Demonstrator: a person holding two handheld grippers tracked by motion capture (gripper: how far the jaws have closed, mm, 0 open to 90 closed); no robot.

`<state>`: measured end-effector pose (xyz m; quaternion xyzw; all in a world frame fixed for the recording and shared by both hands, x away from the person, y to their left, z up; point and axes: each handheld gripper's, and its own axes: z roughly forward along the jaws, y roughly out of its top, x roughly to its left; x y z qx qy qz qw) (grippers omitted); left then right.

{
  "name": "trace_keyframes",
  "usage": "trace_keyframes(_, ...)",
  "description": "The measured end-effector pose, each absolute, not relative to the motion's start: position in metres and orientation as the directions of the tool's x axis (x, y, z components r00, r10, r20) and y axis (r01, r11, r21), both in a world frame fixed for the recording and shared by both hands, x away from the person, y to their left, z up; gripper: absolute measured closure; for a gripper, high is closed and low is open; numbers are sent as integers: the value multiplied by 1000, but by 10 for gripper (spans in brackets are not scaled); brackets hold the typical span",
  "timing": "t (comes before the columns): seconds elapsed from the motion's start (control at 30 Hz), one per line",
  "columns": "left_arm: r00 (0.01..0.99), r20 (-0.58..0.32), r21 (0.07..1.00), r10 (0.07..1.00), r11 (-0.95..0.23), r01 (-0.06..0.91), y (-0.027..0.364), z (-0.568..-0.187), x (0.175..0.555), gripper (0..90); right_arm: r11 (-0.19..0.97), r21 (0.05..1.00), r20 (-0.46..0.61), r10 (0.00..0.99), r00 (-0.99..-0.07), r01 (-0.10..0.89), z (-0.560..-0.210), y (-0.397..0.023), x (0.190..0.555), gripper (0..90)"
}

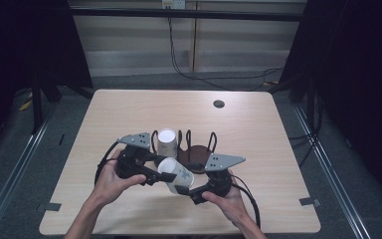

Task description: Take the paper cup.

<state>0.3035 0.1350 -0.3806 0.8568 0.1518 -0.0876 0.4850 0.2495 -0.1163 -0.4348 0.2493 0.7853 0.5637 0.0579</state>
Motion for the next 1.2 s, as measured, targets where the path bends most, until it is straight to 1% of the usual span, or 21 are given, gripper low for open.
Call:
trace_keyframes(0.3,940,-306,808,150,-482,340,128,-382,300,370,256,912,189,433,-881,321,-441,-111,250,168)
trace_keyframes(0.37,939,-313,810,144,-476,343,128,-382,300,370,262,914,179,427,-886,311,-441,-110,250,206)
trace_keyframes(0.47,937,-318,809,146,-473,348,129,-382,301,370,256,919,173,422,-890,301,-441,-111,249,237)
trace_keyframes(0.67,931,-336,809,141,-462,363,130,-384,303,367,263,919,168,415,-894,295,-441,-111,249,264)
trace_keyframes(0.83,921,-364,807,142,-445,387,130,-388,304,354,277,905,192,412,-891,323,-439,-113,250,278)
trace_keyframes(0.97,930,-339,818,140,-445,365,130,-388,303,345,276,901,204,409,-889,334,-438,-115,251,287)
trace_keyframes(1.07,931,-336,826,146,-430,365,131,-388,303,298,281,898,210,405,-890,339,-437,-116,251,295)
trace_keyframes(1.13,931,-332,826,151,-430,364,131,-389,304,292,284,896,211,406,-889,342,-436,-116,250,298)
trace_keyframes(1.2,931,-329,825,155,-433,364,130,-391,304,241,286,893,214,408,-888,347,-437,-116,251,300)
